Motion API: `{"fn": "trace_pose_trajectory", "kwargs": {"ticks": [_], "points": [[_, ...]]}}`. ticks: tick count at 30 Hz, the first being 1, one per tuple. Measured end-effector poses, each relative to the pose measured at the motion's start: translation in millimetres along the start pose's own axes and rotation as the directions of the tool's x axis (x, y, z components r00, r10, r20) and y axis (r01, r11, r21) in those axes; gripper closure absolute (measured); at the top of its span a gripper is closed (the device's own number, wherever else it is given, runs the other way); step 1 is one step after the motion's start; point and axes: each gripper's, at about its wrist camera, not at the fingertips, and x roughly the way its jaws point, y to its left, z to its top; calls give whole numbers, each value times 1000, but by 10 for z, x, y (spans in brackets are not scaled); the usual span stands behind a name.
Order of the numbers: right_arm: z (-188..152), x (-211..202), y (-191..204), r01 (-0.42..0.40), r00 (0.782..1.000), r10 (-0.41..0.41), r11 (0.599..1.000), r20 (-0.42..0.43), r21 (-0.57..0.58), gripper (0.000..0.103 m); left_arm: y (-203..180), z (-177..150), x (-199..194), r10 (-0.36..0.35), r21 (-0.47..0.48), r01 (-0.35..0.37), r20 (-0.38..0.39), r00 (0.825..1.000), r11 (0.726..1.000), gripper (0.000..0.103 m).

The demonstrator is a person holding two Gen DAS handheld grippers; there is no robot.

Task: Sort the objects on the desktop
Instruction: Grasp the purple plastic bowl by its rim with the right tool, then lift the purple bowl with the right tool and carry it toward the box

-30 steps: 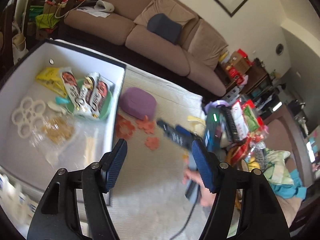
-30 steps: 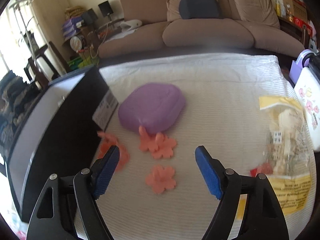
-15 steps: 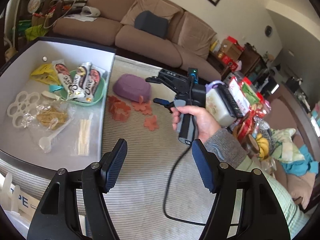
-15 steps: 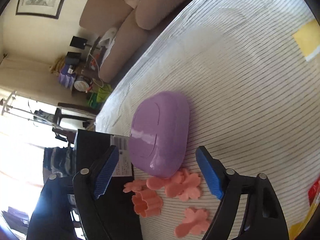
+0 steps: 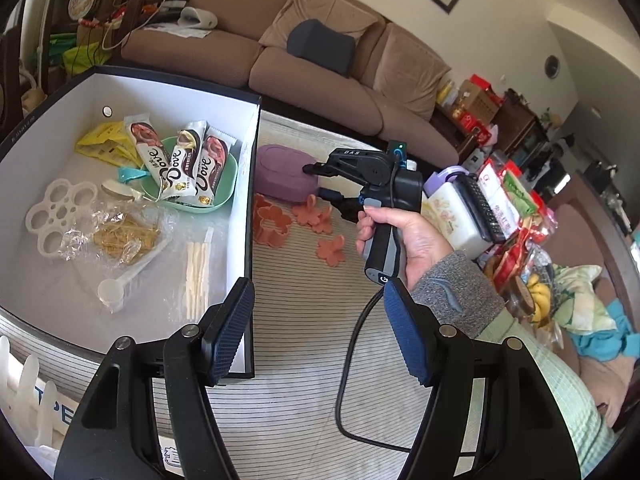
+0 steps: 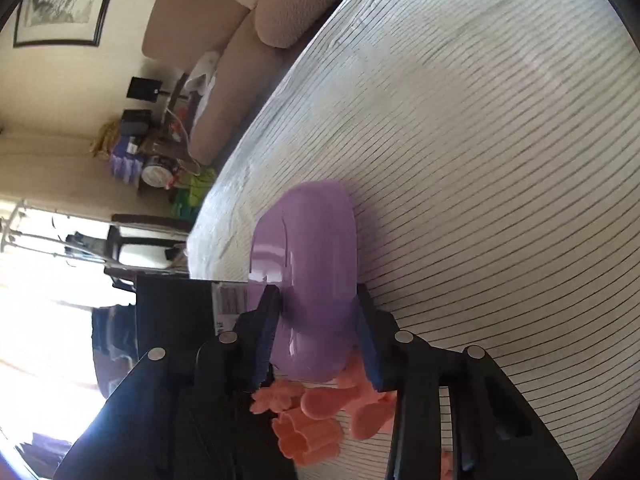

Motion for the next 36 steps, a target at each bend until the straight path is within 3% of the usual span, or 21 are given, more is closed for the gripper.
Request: {"fn": "trace_pose_trajectory", "kwargs": {"ticks": [7,13,17,20,23,26,27,29,31,34,36], "points": [[-131,-331,137,-111,992,114,992,45,-64,80,-5,7,-7,-22,-6,22,2,1000,1000,39],[-249,-423,493,-169,985,162,973,-56,-157,86,-4,-3,-6,-47,-19,46,-4,999,999,39],[-277,-153,539,-91,992,77,985,-103,-147,84,23,18,-15,-43,-32,43,1,999,999,39],[-333,-181,534,-94,995,89,987,-43,-134,88,44,49,-27,-62,-46,62,-3,998,997,39],[-409,-436,815,-54,998,57,956,2,-287,90,63,64,-44,-74,-53,74,-1,997,996,38],[-579,-791,1187,27,999,-13,887,33,-462,92,77,57,-62,-107,-72,106,-6,994,992,38],[-690,-921,1309,67,998,-51,845,44,-530,92,82,56,-70,-119,-80,118,-5,993,990,38],[-1071,-1175,1477,171,984,-161,714,79,-679,92,97,61,-93,-145,-103,144,-4,989,984,34],[-1496,-1319,1488,219,966,-243,593,88,-774,93,126,66,-114,-177,-134,175,3,984,975,29],[-2282,-1496,1243,229,931,-359,429,68,-874,93,140,48,-94,-224,-163,219,-11,975,962,29],[-2763,-1522,1012,200,916,-401,405,24,-892,93,102,22,-19,-253,-158,242,-52,966,957,29]]}}
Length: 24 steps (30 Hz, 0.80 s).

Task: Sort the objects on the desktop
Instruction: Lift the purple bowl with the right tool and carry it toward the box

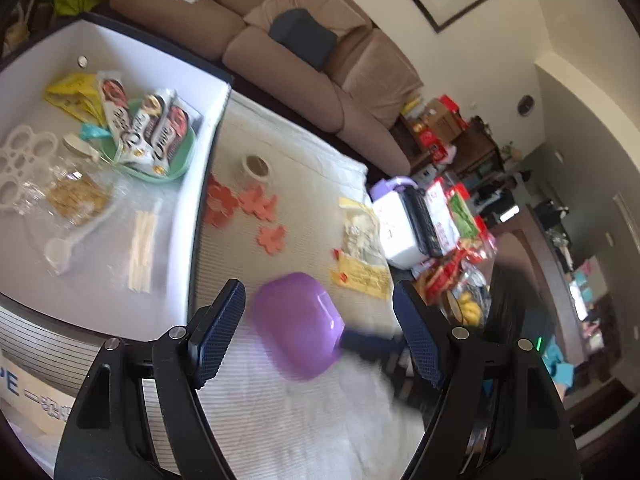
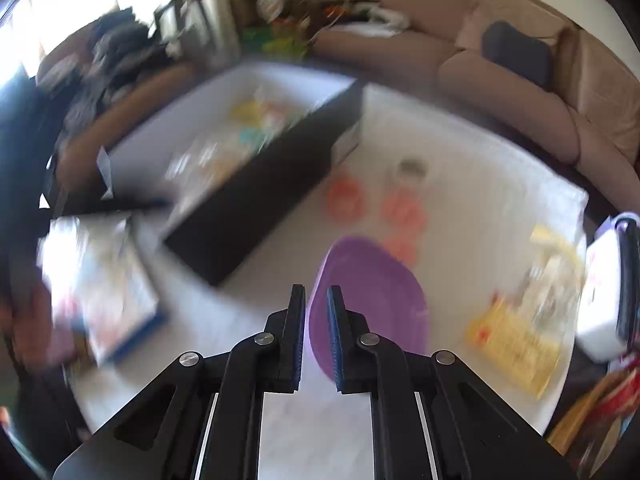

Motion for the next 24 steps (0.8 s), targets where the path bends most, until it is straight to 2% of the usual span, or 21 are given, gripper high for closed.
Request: {"fn": "trace_pose_trajectory", "kwargs": {"ticks": [1,3,6,7,10,13,15,17,19,22,24], "points": [[-228,62,179,2,1000,-3,1000,-31,-20,93,-17,-28,69,-5,6,5,-33,999,1000,29],[-598,187,440,2,996,-5,999,-88,-37,93,-51,-101,205,33,31,-30,-90,995,999,29],[-936,169,615,-52,993,56,998,-107,41,93,-137,-243,352,145,122,-130,-118,982,984,29],[-987,118,599,-39,994,46,997,-98,68,93,-170,-299,415,200,167,-179,-119,972,970,29],[-1023,-1,327,36,996,-22,985,-82,167,92,-247,-473,601,325,252,-289,-113,939,923,30],[-1000,-106,-80,124,992,-110,945,-63,303,74,-198,-600,863,362,265,-317,-141,921,911,31],[-954,-96,-372,163,986,-159,908,-42,385,63,-147,-651,995,375,271,-327,-151,914,905,38],[-907,-25,-644,190,980,-197,871,-32,454,62,-117,-675,1115,411,296,-358,-142,900,886,52],[-880,44,-866,183,979,-204,838,-16,515,62,-61,-677,1221,432,307,-374,-148,890,875,62],[-813,231,-1067,157,980,-198,799,7,580,62,47,-687,1323,435,288,-375,-183,882,881,66],[-735,348,-1169,173,976,-216,793,5,584,62,87,-698,1372,438,289,-374,-199,877,881,67]]}}
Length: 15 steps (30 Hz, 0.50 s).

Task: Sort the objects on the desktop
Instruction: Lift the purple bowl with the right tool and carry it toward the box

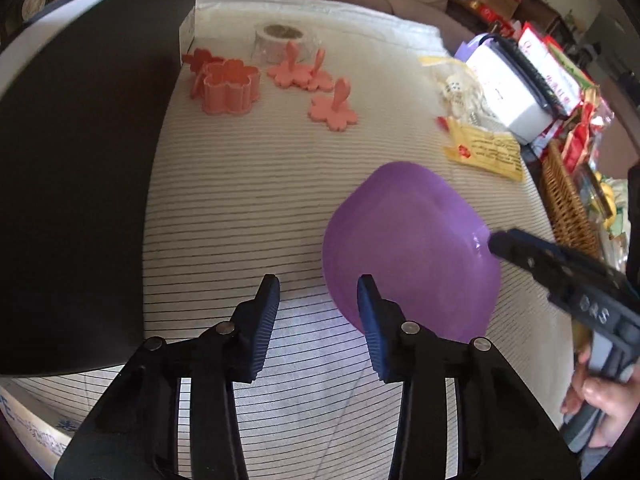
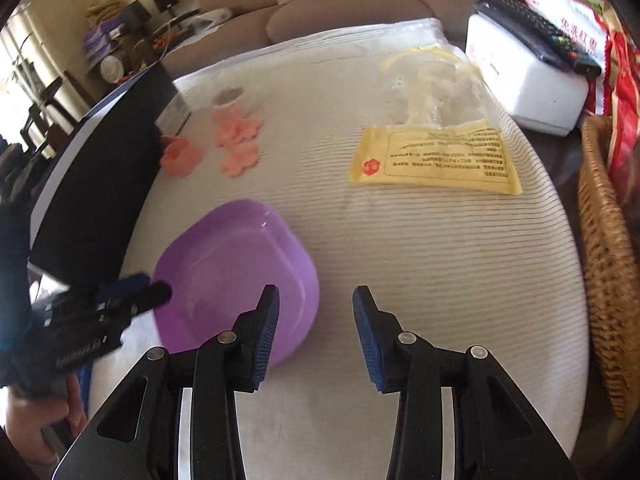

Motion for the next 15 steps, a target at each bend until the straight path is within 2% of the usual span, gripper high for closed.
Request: {"fn": "trace_pose_trajectory", "kwargs": {"ticks": [3,4,6,7,8,10,13,15], "points": [[51,175,7,-42,999,42,999,-1,-11,64,-35,-11,7,-1,28,1,-2,1000,1000,73],[45,198,27,-74,997,74,997,-7,-18,66,-46,-13,13,-10,33,10,-9,1000,999,79],[8,216,118,-117,993,115,992,-27,-57,81,-71,1,19,-19,40,20,-22,1000,999,88],[-34,203,188,-118,993,116,989,-38,-86,81,-78,-6,16,-6,44,7,-24,1000,999,89],[-87,176,249,-111,993,106,988,-47,-111,81,-84,-3,5,14,53,-13,-19,1000,999,89],[-217,115,310,-154,986,145,981,-77,-119,81,-58,8,-23,56,65,-55,-10,998,996,89],[-452,1,364,-213,971,196,969,-137,-121,81,45,9,-44,34,29,-32,-53,998,999,89],[-547,-75,366,-193,974,175,974,-147,-121,80,57,-30,-88,67,30,-65,-58,996,997,82]]}}
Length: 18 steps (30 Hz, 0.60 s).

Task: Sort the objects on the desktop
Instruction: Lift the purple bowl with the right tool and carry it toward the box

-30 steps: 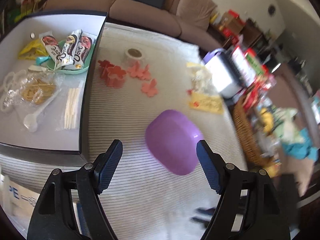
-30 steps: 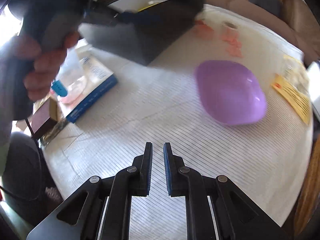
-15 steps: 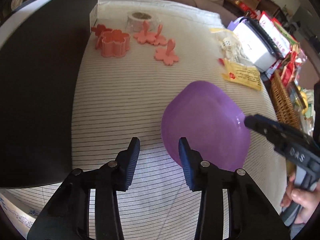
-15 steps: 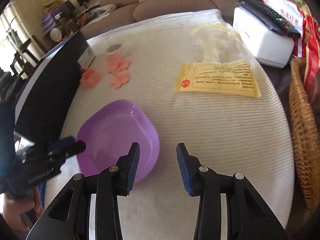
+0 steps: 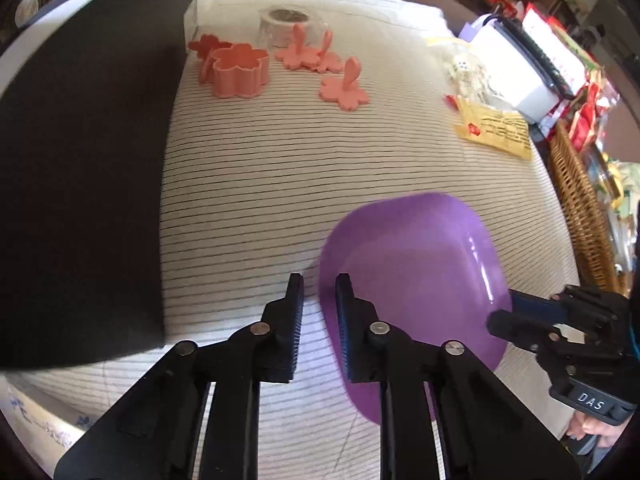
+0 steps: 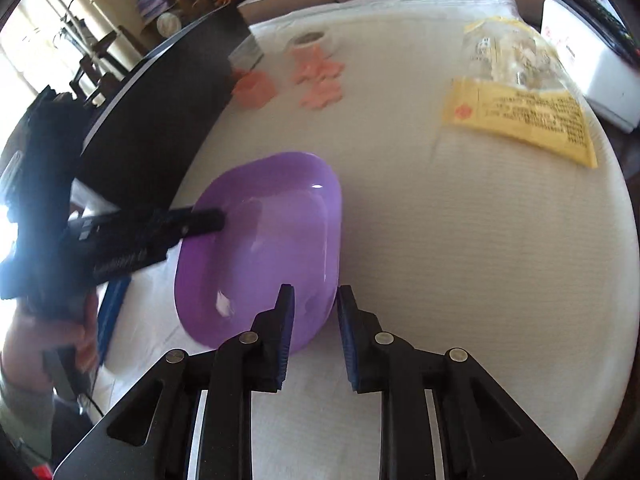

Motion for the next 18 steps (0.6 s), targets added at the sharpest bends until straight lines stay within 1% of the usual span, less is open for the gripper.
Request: {"fn": "trace_pose_trajectory", "kwargs": {"ticks": [2,4,6,7,9,10,11,12,13,16,18], "points": [[-33,-69,-24,17,1000,-18,999,11,27,80,-6,-62,-53,14,9,-14,4,1000,1000,62],[-9,-89,-50,41,999,-42,998,27,38,78,-34,-114,-109,13,22,-13,8,1000,1000,58],[56,-51,-83,60,998,-62,997,33,52,70,-55,-150,-145,19,38,-20,15,1000,999,58],[87,-18,-95,59,998,-61,997,33,57,69,-74,-164,-144,23,51,-24,19,1000,998,58],[140,73,-114,46,999,-48,997,26,69,69,-122,-167,-75,24,84,-24,6,1000,996,59],[149,130,-115,36,999,-37,997,15,68,69,-138,-173,-23,33,97,-32,-1,999,995,65],[154,160,-99,37,999,-39,997,19,62,69,-179,-184,-14,49,115,-51,23,999,992,69],[158,166,-68,34,999,-36,998,28,49,74,-196,-190,-6,60,129,-62,24,998,990,85],[163,193,-43,9,1000,-9,999,12,45,79,-214,-174,-7,59,129,-63,27,998,990,92],[190,150,4,38,999,-39,999,22,32,79,-184,-145,-40,29,101,-32,28,999,994,93],[209,12,-3,19,999,-21,998,50,57,79,-169,-121,-133,-9,85,5,40,999,996,93]]}}
